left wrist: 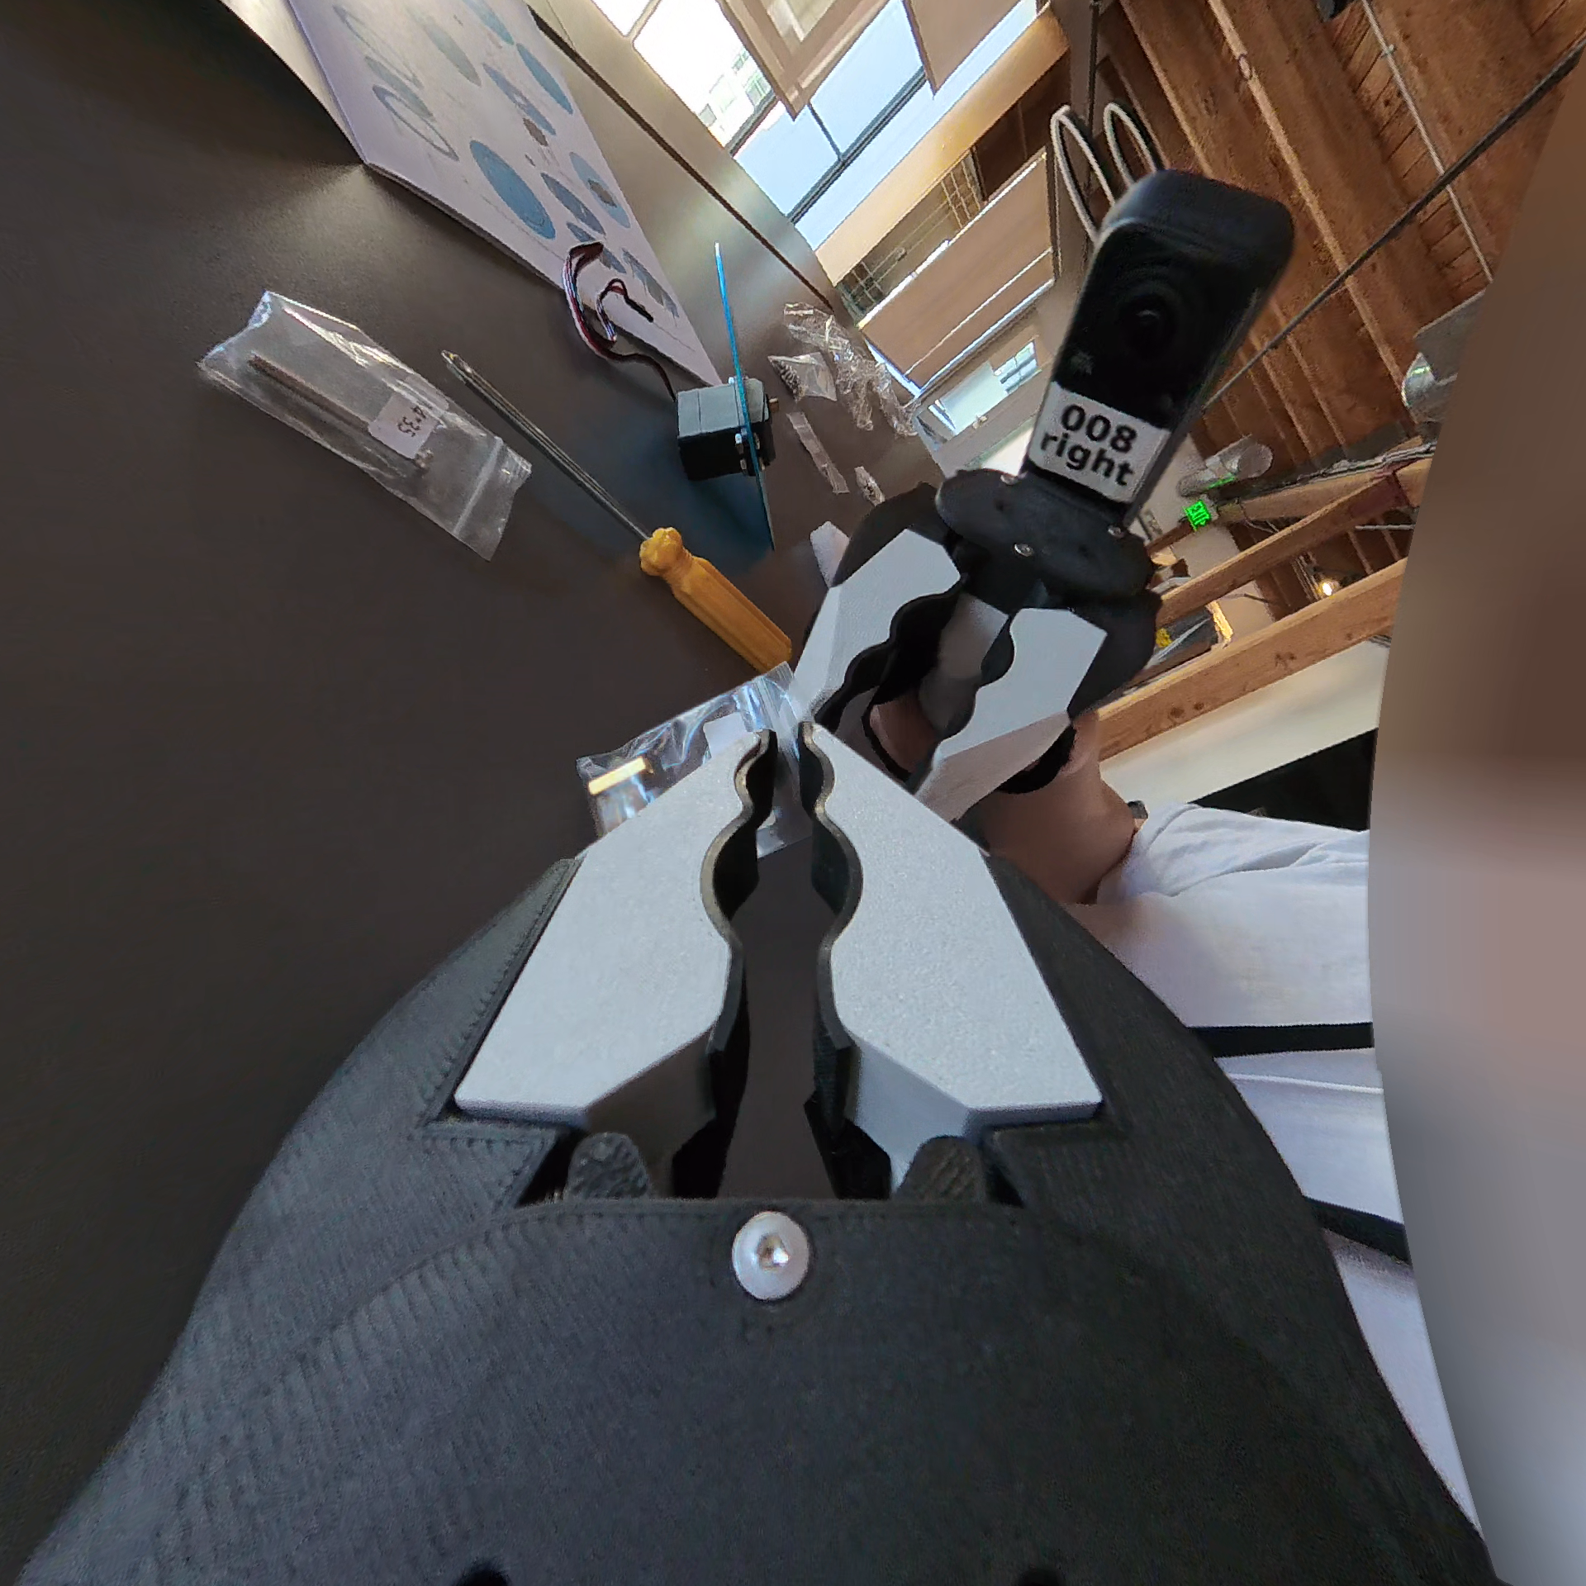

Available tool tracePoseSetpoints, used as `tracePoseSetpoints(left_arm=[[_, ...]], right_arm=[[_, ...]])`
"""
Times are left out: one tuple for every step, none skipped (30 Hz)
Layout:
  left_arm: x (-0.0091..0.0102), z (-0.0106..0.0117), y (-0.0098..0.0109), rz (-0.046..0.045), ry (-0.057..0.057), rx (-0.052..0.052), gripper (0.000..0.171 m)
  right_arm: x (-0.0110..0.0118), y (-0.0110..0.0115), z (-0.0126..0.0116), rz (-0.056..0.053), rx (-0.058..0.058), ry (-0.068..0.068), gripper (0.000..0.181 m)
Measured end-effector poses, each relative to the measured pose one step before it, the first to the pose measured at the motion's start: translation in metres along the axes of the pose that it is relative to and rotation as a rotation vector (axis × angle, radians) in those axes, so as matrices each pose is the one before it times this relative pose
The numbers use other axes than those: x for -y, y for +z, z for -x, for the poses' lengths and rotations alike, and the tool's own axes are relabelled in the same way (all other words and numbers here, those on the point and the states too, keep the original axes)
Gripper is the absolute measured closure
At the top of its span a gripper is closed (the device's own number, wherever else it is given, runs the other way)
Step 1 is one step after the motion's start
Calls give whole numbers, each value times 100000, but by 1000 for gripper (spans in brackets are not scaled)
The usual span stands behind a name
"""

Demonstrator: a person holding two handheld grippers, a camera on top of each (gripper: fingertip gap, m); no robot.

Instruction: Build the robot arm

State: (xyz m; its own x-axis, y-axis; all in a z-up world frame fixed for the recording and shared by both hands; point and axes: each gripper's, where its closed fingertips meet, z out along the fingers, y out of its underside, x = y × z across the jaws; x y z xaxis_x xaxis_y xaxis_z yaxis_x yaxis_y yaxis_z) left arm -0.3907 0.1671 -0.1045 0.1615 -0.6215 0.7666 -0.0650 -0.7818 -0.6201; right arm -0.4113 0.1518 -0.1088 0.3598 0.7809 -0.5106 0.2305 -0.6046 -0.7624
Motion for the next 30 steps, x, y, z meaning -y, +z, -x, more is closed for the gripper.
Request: tracePoseSetpoints(left_arm=[[-99, 27, -70, 608, 280, 372, 168], [-103, 0, -58, 600, 190, 182, 169], [-113, 11, -44, 662, -48, 35, 168], [-103, 23, -39, 673, -227, -31, 168], [-97, 35, -21, 605, -369, -14, 168], [-92, 30, -22, 627, -345, -106, 168], [-71, 3, -23, 551, -173, -175, 168], [-79, 28, -24, 540, -35, 75, 168], [-87, -12, 0, 637, 247, 50, 167], [-73, 1, -8, 573, 355, 125, 166], [-53, 24, -6, 434, 201, 261, 166], [-63, 49, -27, 519, 136, 249, 166], [-54, 62, -12, 583, 148, 274, 166], [-35, 33, -13, 428, 186, 134, 166], [-35, 13, 0, 381, 266, 5, 166], [-16, -17, 20, 408, 409, -79, 165], [10, -47, 24, 213, 447, -324, 163], [43, -43, 38, 48, 302, -371, 161], [60, 53, 30, 4, -52, 24, 160], [70, 68, 41, 10, -208, 75, 159], [68, 64, 57, 11, -346, -125, 157], [85, 48, 77, -67, -599, -296, 155], [-7, 46, 83, 415, -877, -405, 154], [-78, 53, 87, 840, -1036, -401, 153], [-75, 42, 92, 791, -656, -264, 154], [-75, 25, 67, 657, 16, 40, 157], [-24, 30, 37, 316, 373, 414, 159], [-10, -15, 5, 95, 492, 24, 162], [-23, -46, 4, 159, 252, -237, 163], [-15, -40, -10, 64, -100, -399, 164]], right_arm=[[-22, 20, -5, -164, 1263, 2120, 157], [-37, 26, 43, -44, 1449, 1886, 157], [-59, 27, 39, 138, 1329, 1872, 157], [-66, 40, -62, 243, 766, 1670, 157], [-76, 36, -68, 140, 586, 1773, 157], [-37, 34, -19, -16, 861, 2001, 158], [-38, -4, -30, 117, 684, 1701, 160], [-26, -19, -158, 333, -258, 803, 162], [9, -52, -206, -12, -833, 156, 165], [44, -45, -184, -318, -910, -41, 166], [-9, -17, -74, 80, -198, 154, 166], [-23, 3, -44, 101, 85, 332, 166], [-3, -6, -35, -15, 140, 557, 166], [5, -22, 5, -45, 496, 607, 166], [-2, -23, 54, 21, 764, 537, 165], [14, -33, -7, -5, 396, 453, 165], [18, -32, -13, -33, 345, 462, 165], [48, -22, -1, -245, 450, 661, 165], [43, -26, 8, -269, 575, 676, 165], [32, -3, -3, -137, 440, 402, 165], [-20, -1, -73, 212, -140, -92, 166], [-75, 24, -88, 571, -621, -860, 167], [-118, 40, -148, 899, -1231, -1438, 168], [-145, 63, -126, 1021, -1403, -1710, 168], [-129, 75, -116, 953, -1380, -1689, 168], [-109, 56, -99, 799, -1266, -1554, 169], [-82, 48, -66, 642, -1017, -1395, 169], [-43, 31, -84, 364, -1068, -1255, 169], [-32, 5, -45, 321, -674, -890, 169], [-28, -14, 24, 198, -40, -347, 169]])
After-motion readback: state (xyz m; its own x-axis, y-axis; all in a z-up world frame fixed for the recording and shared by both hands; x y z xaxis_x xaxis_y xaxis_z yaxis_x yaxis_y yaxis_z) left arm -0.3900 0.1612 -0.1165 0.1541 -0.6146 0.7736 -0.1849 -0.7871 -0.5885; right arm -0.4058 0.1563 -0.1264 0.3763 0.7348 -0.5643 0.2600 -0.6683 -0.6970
